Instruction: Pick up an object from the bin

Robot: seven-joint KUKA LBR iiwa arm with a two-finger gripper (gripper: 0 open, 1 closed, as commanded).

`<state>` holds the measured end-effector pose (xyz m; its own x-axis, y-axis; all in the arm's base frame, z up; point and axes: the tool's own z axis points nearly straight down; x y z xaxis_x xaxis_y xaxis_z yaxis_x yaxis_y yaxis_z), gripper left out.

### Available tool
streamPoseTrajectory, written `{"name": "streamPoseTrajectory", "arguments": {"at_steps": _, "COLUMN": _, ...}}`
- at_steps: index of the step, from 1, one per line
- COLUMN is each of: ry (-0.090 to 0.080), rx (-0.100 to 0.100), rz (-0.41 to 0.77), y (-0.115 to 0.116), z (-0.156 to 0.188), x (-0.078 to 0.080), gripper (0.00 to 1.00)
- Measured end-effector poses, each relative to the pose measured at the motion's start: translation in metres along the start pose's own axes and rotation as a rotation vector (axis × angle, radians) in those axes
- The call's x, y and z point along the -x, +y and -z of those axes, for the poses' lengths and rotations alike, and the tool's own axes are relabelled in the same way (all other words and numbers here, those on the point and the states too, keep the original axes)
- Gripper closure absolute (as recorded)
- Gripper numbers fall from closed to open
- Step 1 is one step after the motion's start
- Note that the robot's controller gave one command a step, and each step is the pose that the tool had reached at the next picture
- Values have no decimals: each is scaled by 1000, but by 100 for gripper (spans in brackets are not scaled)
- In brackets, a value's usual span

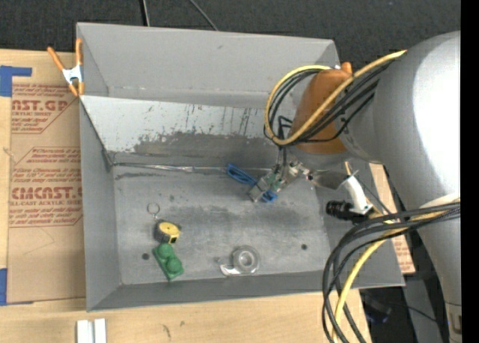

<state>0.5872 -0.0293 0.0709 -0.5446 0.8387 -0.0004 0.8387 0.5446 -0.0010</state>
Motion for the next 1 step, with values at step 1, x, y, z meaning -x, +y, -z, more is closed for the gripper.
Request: {"name": "streamPoseTrajectory", "arguments": {"at_steps": 1, "ry": -4, "rx": 7, "rz": 51, "y": 10, "z": 133, "x": 0, "gripper": 100}}
